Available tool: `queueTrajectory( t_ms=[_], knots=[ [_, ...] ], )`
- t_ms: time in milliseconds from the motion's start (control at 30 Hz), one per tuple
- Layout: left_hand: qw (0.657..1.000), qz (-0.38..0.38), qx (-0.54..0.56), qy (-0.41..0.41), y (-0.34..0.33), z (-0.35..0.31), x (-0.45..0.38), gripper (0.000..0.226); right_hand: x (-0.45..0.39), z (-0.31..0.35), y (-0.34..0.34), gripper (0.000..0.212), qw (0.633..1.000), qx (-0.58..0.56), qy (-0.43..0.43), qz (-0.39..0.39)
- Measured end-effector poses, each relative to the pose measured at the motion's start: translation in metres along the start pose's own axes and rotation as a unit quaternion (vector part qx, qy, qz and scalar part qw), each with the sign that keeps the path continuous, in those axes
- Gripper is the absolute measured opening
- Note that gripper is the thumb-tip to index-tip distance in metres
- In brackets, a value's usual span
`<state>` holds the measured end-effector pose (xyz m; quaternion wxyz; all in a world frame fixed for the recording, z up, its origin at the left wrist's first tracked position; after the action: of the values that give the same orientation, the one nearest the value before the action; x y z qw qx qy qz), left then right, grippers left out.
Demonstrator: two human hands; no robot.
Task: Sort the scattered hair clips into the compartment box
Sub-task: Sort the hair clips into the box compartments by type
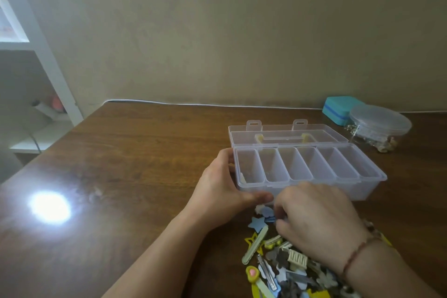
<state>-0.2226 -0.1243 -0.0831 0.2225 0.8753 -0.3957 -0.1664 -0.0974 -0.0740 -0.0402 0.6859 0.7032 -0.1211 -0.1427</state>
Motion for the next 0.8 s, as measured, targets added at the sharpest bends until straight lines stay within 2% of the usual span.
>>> queueTrajectory(
  t_ms=[133, 300, 367, 467, 533, 600, 800],
  knots=[
    [1.000, 0.002, -0.001, 0.001, -0.001, -0.002, 0.001, 0.094, 0.006, -0.003, 0.007, 0.019, 0.999, -0.019, 0.035, -0.029],
    [1.000, 0.005, -0.003, 0.004, -0.002, -0.001, 0.001, 0.094, 0.012, -0.015, 0.022, 0.014, 0.987, -0.134, 0.058, -0.062],
    [1.000, 0.002, -0.005, 0.002, -0.001, -0.002, 0.001, 0.096, 0.009, -0.020, 0.032, 0.004, 0.968, -0.218, 0.047, -0.118],
    [1.000, -0.002, -0.009, 0.007, -0.002, -0.001, 0.001, 0.096, 0.003, -0.030, 0.044, 0.014, 0.919, -0.302, 0.022, -0.252],
    [1.000, -0.002, -0.010, 0.007, -0.003, -0.002, 0.002, 0.097, -0.007, -0.028, 0.044, 0.013, 0.904, -0.316, 0.018, -0.289],
    [1.000, -0.003, -0.008, 0.008, -0.003, -0.002, 0.002, 0.096, -0.018, -0.026, 0.034, 0.014, 0.902, -0.331, 0.003, -0.277],
    [1.000, 0.000, -0.011, -0.001, -0.003, -0.003, 0.002, 0.097, -0.027, -0.022, 0.017, 0.014, 0.941, -0.256, 0.011, -0.222]
  ],
)
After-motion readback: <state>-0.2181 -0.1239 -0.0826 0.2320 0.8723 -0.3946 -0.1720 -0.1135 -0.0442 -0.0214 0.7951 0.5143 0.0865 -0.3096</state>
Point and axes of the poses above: each hand's wrist, its own x-axis away from the middle knuckle, its own y-axis out of the back of the hand, z = x × y, the point moved 9 cm from there along -x, towards the middle knuckle, and after that the axes turned 6 degrees about y, right-handed, at the moved point
